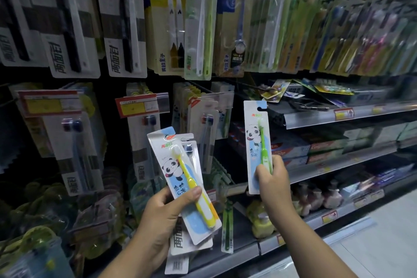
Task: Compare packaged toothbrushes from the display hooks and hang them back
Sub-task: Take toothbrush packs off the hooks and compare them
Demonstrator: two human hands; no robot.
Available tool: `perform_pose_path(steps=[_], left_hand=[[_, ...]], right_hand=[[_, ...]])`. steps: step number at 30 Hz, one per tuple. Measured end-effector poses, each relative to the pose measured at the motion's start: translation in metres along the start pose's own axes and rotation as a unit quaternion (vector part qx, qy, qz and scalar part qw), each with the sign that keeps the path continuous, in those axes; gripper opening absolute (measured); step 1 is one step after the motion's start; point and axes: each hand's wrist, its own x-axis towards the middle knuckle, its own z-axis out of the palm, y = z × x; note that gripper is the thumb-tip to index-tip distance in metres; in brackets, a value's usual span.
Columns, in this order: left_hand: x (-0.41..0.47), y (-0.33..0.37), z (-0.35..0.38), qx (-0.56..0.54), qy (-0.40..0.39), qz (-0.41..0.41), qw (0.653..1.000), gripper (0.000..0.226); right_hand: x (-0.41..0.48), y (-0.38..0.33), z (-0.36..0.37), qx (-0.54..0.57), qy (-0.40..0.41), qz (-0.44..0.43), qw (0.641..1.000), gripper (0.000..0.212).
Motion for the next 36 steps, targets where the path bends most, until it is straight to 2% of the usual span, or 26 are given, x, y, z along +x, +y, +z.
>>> perform_pose_path(steps=[7, 12, 18, 23, 25, 28, 29, 31, 34, 36], left_hand=[[0.0, 0.001, 0.005, 0.013, -0.002, 0.004, 1.0, 0.041], [0.001, 0.002, 0.006, 0.028, -0.006, 0.009, 1.0, 0.043], [0.003, 0.007, 0.003, 0.029, -0.013, -0.004, 0.999, 0.041], [0.011, 0.014, -0.004, 0.031, -0.03, -0.02, 0.999, 0.038], [0.013, 0.017, -0.006, 0.032, -0.036, -0.027, 0.998, 0.033], [0.014, 0.017, -0.009, 0.029, -0.034, -0.022, 0.999, 0.038], [0.014, 0.016, -0.01, 0.026, -0.03, -0.019, 0.999, 0.04], [0.014, 0.016, -0.01, 0.013, -0.022, -0.016, 1.0, 0.039], [0.011, 0.015, -0.006, 0.007, -0.013, -0.002, 1.0, 0.039], [0.008, 0.013, -0.004, 0.002, -0.006, 0.005, 1.0, 0.038]], right_hand=[[0.032, 0.001, 0.005, -0.013, 0.022, 0.022, 0.999, 0.004], [0.043, 0.002, 0.009, -0.006, -0.002, 0.039, 0.999, 0.012], [0.065, 0.004, 0.029, -0.054, -0.046, 0.032, 0.997, 0.026], [0.127, -0.001, 0.071, -0.11, -0.038, 0.089, 0.989, 0.027], [0.153, -0.005, 0.089, -0.108, -0.019, 0.132, 0.985, 0.037], [0.177, 0.002, 0.099, -0.171, -0.026, 0.159, 0.972, 0.058], [0.176, 0.003, 0.1, -0.193, -0.038, 0.154, 0.968, 0.057], [0.16, -0.004, 0.099, -0.201, -0.056, 0.105, 0.972, 0.031], [0.101, -0.026, 0.09, -0.137, -0.067, 0.039, 0.988, 0.026], [0.056, -0.043, 0.08, -0.093, -0.068, 0.009, 0.993, 0.014]])
